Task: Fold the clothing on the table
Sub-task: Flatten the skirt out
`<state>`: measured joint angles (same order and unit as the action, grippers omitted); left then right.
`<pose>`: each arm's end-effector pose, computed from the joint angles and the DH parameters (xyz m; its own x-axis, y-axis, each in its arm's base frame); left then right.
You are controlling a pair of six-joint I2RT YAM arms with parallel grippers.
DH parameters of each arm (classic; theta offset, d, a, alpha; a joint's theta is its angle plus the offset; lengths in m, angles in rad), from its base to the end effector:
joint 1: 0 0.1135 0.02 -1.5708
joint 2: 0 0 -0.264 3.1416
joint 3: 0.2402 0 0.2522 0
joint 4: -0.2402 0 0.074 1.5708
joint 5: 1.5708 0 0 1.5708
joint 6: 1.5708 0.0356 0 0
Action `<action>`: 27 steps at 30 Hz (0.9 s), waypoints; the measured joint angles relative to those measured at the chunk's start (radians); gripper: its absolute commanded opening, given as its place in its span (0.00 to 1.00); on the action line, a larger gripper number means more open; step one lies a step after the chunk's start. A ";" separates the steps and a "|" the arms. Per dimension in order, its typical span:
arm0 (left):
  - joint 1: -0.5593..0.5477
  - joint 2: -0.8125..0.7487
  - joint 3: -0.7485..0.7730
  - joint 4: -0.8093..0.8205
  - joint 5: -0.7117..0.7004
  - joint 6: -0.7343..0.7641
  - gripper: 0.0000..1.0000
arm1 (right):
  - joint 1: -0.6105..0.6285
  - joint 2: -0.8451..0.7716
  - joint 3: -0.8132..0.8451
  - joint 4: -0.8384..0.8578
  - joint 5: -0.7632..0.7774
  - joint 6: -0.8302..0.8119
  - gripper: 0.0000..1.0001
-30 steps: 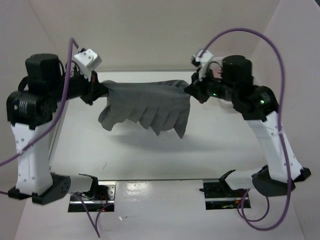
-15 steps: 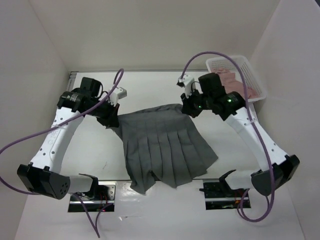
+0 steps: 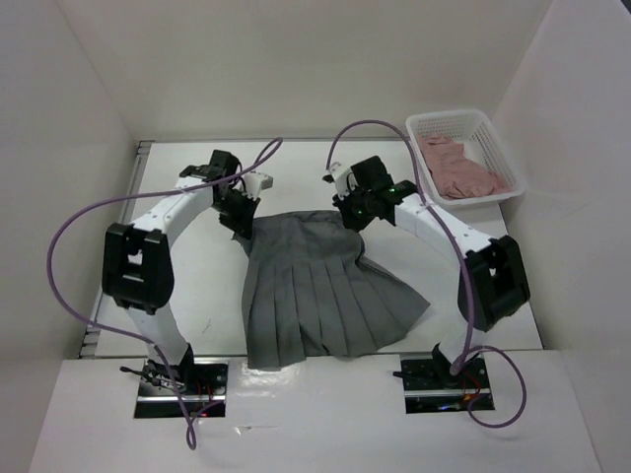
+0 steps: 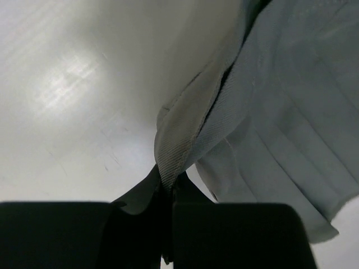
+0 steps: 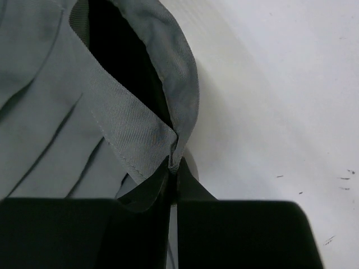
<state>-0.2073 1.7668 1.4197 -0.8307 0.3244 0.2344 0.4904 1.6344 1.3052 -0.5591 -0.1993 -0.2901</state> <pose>0.3533 -0.0859 0.2460 -0.8062 0.3945 -0.4409 0.5159 0.8336 -0.1974 0.3113 0.1742 0.2700 -0.4924 -0.5807 -0.6483 -0.7437 0.6677 -0.0332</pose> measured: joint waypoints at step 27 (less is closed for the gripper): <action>0.081 0.267 0.397 0.213 -0.204 -0.130 1.00 | -0.296 0.359 0.348 0.137 0.198 0.088 0.92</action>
<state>-0.1261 2.0338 1.8164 -0.6174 0.1200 0.1040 0.1940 1.9934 1.6535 -0.4217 -0.0017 -0.2020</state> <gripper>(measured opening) 0.997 0.915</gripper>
